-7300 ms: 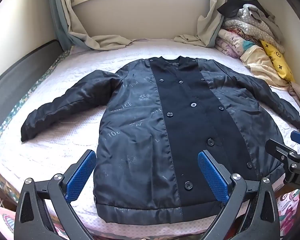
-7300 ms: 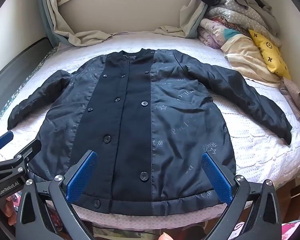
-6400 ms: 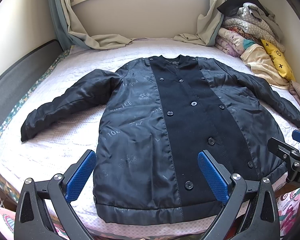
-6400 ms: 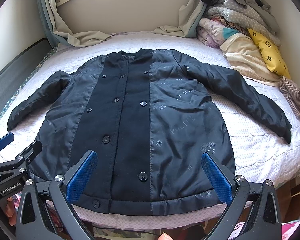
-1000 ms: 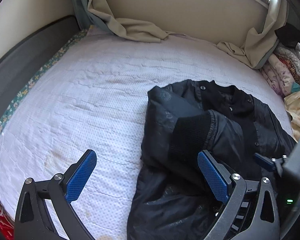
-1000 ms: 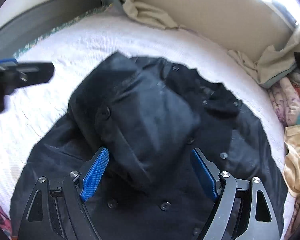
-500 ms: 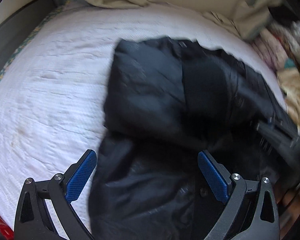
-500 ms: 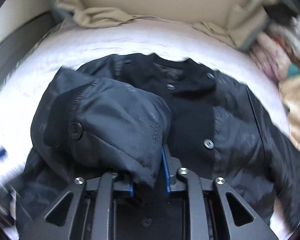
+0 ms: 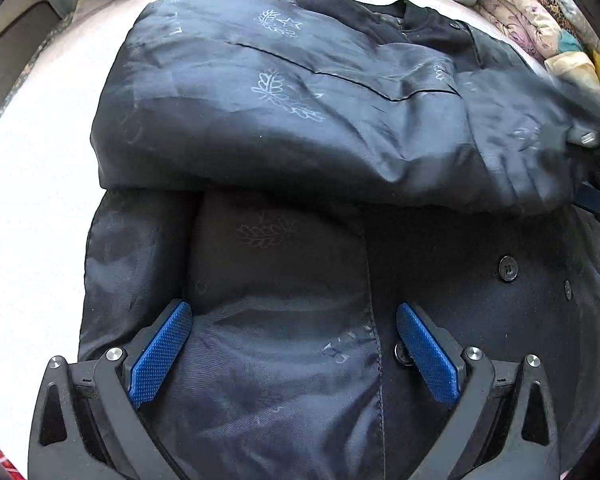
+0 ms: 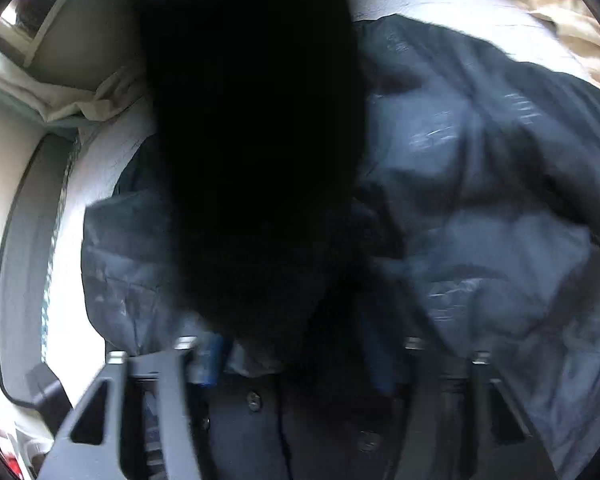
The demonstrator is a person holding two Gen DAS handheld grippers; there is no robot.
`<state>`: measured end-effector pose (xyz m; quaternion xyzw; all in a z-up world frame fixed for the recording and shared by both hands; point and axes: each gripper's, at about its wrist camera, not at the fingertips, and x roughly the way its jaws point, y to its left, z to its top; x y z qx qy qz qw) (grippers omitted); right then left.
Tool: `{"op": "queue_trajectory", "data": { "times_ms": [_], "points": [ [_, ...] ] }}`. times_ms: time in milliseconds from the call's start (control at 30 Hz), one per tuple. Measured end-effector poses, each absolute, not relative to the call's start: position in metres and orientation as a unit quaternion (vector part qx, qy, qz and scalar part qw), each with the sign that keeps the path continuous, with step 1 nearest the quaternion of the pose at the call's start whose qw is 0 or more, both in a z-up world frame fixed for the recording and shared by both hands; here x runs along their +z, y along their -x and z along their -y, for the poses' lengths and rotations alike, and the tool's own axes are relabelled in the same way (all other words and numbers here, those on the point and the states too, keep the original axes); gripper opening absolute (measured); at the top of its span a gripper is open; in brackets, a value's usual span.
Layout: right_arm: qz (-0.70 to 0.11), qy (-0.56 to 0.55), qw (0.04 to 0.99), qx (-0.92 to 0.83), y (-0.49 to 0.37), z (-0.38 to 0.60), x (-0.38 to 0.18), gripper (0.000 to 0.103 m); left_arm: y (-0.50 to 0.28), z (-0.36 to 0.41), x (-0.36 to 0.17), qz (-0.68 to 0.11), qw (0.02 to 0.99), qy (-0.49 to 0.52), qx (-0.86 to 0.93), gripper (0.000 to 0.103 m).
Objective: Fold large clothes
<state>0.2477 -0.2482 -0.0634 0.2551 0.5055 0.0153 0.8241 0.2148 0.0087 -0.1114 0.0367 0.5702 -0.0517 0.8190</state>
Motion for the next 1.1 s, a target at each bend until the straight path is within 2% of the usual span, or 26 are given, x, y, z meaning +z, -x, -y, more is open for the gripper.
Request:
{"op": "queue_trajectory", "data": {
  "times_ms": [33, 200, 233, 333, 433, 500, 667, 800, 867, 967, 1100],
  "points": [
    [-0.501, -0.268, 0.823, 0.009, -0.247, 0.256, -0.062, 0.077, -0.215, -0.010, -0.111, -0.571, 0.819, -0.036, -0.052, 0.103],
    [-0.489, -0.329, 0.807, -0.020, -0.255, 0.295, -0.071, 0.075, -0.213, -0.007, -0.113, -0.569, 0.820, -0.039, -0.050, 0.103],
    [-0.491, -0.335, 0.804, -0.018, -0.258, 0.298, -0.075, 0.063, -0.213, -0.007, -0.113, -0.569, 0.820, -0.039, -0.051, 0.103],
    [-0.498, -0.328, 0.803, 0.009, -0.273, 0.300, -0.082, 0.040, -0.213, -0.006, -0.114, -0.568, 0.820, -0.040, -0.052, 0.103],
    [-0.485, -0.280, 0.828, 0.029, -0.281, 0.285, -0.067, 0.029, -0.213, -0.011, -0.116, -0.568, 0.820, -0.040, -0.050, 0.103],
    [-0.455, -0.249, 0.854, 0.046, -0.284, 0.275, -0.044, 0.028, -0.213, -0.012, -0.114, -0.567, 0.821, -0.039, -0.046, 0.103],
    [-0.389, -0.176, 0.903, 0.048, -0.299, 0.268, -0.007, 0.027, -0.218, -0.008, -0.114, -0.566, 0.823, -0.038, -0.041, 0.103],
    [-0.439, -0.186, 0.878, 0.029, -0.312, 0.280, -0.047, 0.029, -0.220, -0.006, -0.112, -0.563, 0.825, -0.042, -0.040, 0.103],
    [-0.478, -0.177, 0.860, 0.015, -0.313, 0.282, -0.073, 0.033, -0.222, -0.007, -0.111, -0.565, 0.823, -0.042, -0.040, 0.103],
    [-0.489, -0.192, 0.851, 0.022, -0.313, 0.289, -0.080, 0.039, -0.226, -0.006, -0.108, -0.573, 0.818, -0.044, -0.039, 0.103],
    [-0.481, -0.202, 0.853, 0.009, -0.302, 0.299, -0.064, 0.058, -0.230, -0.003, -0.091, -0.577, 0.813, -0.042, -0.055, 0.101]
  ]
}}
